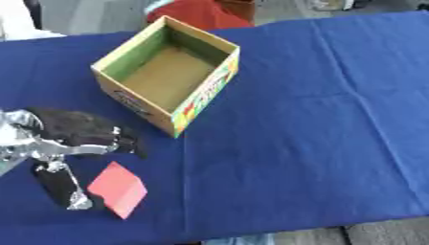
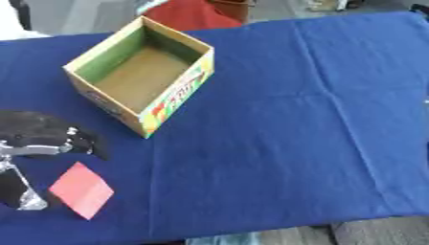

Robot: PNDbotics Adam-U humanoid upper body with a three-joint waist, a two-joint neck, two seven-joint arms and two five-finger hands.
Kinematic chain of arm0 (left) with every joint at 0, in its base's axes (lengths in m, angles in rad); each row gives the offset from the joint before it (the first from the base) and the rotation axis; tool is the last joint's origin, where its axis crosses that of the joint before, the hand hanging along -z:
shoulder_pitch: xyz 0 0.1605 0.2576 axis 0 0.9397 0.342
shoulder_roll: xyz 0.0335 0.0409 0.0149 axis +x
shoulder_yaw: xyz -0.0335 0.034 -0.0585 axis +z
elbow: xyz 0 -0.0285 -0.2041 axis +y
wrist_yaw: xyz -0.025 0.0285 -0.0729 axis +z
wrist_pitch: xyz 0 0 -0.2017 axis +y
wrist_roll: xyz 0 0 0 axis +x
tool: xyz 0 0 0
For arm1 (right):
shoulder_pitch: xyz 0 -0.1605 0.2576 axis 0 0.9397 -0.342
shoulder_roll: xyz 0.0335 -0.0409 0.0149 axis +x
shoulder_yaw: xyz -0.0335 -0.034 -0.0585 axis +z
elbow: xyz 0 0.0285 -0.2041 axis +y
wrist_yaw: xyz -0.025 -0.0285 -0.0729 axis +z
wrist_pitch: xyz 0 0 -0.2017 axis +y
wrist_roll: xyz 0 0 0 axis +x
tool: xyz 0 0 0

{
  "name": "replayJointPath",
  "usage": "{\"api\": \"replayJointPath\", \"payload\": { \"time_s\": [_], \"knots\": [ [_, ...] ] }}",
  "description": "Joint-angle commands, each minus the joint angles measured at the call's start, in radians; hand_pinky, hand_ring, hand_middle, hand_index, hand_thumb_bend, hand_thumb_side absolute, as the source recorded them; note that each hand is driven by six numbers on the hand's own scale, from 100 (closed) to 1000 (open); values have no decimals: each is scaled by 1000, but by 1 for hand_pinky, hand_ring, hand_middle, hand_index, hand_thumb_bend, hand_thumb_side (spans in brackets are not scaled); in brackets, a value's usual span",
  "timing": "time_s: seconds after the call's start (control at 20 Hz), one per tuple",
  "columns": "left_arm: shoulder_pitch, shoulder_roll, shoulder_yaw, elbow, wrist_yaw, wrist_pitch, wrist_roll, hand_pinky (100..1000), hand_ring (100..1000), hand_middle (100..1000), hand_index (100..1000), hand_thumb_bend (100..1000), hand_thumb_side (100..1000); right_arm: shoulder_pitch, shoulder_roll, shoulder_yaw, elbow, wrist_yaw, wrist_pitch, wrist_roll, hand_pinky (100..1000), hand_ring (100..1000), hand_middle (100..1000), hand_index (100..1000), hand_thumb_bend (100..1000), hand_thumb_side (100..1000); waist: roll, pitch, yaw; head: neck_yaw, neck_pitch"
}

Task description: Pick up objects on the table and place them in the box.

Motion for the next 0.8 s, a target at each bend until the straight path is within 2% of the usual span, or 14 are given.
{"api": "replayJointPath", "payload": {
  "time_s": [0.05,0.5,0.8],
  "knots": [
    [-8,6,-2,0,-25,17,1,883,936,898,943,408,146,-7,-14,-6,-20,-5,2,1,686,742,852,774,100,999,-1,-11,-2,4,-2],
    [-13,-60,-36,86,-82,1,1,880,938,903,942,401,154,-7,-8,-6,-20,-6,4,3,685,742,852,773,100,1000,-4,-8,-4,8,-4],
    [-15,-96,-43,117,-122,-24,1,842,912,851,919,378,144,-6,-5,-7,-20,-7,6,4,684,741,853,773,100,1000,-5,-6,-3,7,-7]
  ]
}}
